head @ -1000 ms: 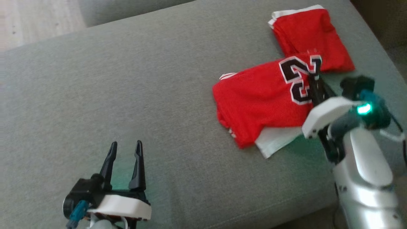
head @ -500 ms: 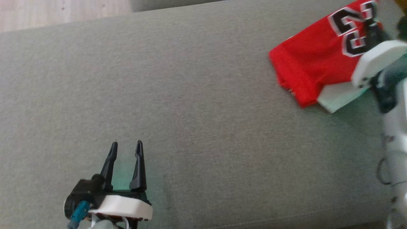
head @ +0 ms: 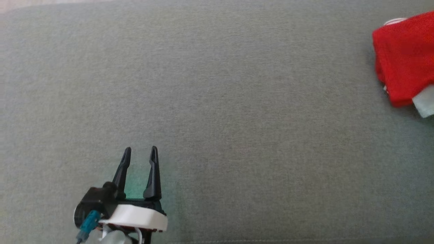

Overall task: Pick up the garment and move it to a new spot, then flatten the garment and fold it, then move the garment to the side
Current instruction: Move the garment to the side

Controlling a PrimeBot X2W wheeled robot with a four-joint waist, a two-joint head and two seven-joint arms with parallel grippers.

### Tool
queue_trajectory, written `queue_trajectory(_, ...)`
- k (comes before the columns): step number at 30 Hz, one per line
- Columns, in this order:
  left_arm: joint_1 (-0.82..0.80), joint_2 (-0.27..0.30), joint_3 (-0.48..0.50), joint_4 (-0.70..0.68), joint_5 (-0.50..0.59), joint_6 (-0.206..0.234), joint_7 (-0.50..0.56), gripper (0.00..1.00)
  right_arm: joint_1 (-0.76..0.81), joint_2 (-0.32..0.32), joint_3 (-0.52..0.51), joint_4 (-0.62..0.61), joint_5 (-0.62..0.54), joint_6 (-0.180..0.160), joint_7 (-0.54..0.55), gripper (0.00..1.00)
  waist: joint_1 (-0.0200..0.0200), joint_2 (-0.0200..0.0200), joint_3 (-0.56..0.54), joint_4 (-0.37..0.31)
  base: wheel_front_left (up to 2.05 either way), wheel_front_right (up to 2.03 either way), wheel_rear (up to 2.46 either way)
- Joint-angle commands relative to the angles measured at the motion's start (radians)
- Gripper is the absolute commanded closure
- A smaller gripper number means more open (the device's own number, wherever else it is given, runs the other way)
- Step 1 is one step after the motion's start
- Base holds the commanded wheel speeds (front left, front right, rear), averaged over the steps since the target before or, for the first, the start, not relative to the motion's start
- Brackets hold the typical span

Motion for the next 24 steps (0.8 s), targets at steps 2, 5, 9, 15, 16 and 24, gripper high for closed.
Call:
queue_trajectory(2, -0.035, 0.007, 0.023, -0.022, 0.005, -0.004, -0.011, 0.00, -0.008, -0.025, -0.043, -0.033, -0.044, 0.007, -0.021, 0.00, -0.0001, 0.0000, 0.002, 0.013, 0.00, 0.00, 0.00)
queue_trajectory(5, -0.034, 0.008, 0.022, -0.018, 0.004, -0.003, -0.012, 0.00, 0.012, 0.008, -0.125, -0.020, -0.098, 0.007, -0.046, 0.00, -0.0001, 0.0000, -0.003, 0.019, 0.00, 0.00, 0.00)
queue_trajectory(9, -0.026, 0.013, 0.025, -0.015, 0.000, 0.001, -0.011, 0.00, 0.027, 0.071, -0.162, -0.004, -0.136, 0.007, -0.073, 0.00, -0.0001, 0.0000, -0.019, 0.014, 0.00, 0.00, 0.00)
queue_trajectory(15, -0.008, 0.024, 0.032, -0.012, -0.010, 0.009, -0.008, 0.00, 0.004, 0.158, -0.101, -0.009, -0.123, 0.007, -0.127, 0.00, -0.0001, 0.0000, -0.079, -0.014, 0.00, 0.00, 0.00)
queue_trajectory(16, -0.005, 0.025, 0.034, -0.011, -0.012, 0.009, -0.008, 0.00, 0.002, 0.168, -0.083, -0.012, -0.113, 0.007, -0.137, 0.00, -0.0001, 0.0000, -0.092, -0.017, 0.00, 0.00, 0.00)
queue_trajectory(24, 0.033, 0.033, 0.059, 0.008, -0.040, 0.020, -0.010, 0.00, 0.086, 0.246, 0.087, -0.058, -0.004, 0.007, -0.241, 0.00, -0.0001, 0.0000, -0.228, -0.024, 0.00, 0.00, 0.00)
